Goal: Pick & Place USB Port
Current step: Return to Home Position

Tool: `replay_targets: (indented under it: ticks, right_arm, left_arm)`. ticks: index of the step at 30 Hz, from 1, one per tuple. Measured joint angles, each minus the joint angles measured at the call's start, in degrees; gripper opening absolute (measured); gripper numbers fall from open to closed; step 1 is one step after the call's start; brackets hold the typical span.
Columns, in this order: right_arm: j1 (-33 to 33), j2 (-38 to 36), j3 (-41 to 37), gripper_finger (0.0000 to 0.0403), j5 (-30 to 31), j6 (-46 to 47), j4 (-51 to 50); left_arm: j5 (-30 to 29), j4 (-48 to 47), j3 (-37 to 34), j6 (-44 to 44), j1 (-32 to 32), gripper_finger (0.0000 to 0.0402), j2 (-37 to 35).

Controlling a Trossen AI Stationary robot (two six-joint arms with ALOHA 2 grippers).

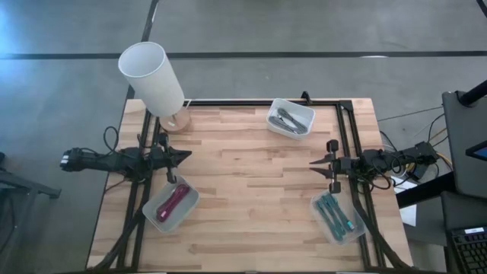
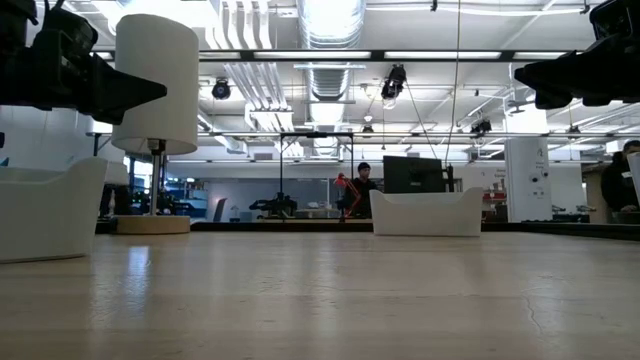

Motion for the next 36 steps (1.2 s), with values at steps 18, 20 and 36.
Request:
replay_targets:
  ticks: [18, 20, 36]
  right_arm:
    - [0.00, -0.01, 0.01, 0.0088, -0.01, 0.00, 0.00]
    - [0.00, 0.00, 0.00, 0.0089, 0.00, 0.00, 0.00]
    - [0.00, -0.01, 0.00, 0.0072, 0.00, 0.00, 0.00]
  left_arm:
    - [0.02, 0.00, 0.00, 0.02, -0.02, 0.0012, 0.00]
    - [0.01, 0.00, 0.00, 0.00, -0.02, 0.0012, -0.01]
    - [0.00, 0.00, 0.00, 0.00, 0.02, 0.0012, -0.01]
